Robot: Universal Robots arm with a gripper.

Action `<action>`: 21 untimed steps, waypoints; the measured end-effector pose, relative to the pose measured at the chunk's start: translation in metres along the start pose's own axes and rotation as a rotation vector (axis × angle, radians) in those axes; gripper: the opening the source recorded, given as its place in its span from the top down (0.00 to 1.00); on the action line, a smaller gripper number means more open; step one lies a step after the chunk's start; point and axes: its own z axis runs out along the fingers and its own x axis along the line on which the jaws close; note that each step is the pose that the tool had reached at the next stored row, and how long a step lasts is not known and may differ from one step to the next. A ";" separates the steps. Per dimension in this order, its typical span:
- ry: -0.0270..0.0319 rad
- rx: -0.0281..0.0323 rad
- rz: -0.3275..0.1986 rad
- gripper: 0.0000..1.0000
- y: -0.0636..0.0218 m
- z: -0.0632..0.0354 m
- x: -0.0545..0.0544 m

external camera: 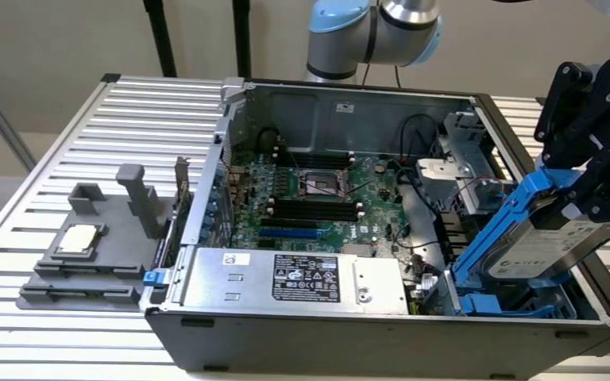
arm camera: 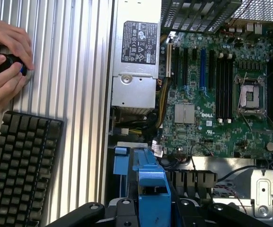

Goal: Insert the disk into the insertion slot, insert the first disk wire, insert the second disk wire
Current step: 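Insert the disk into the insertion slot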

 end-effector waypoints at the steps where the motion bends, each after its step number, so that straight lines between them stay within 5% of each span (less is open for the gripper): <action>1: -0.0001 0.0000 0.000 0.67 0.0000 0.0003 0.000; 21: -0.0014 0.0000 0.000 0.67 -0.0006 0.0027 0.003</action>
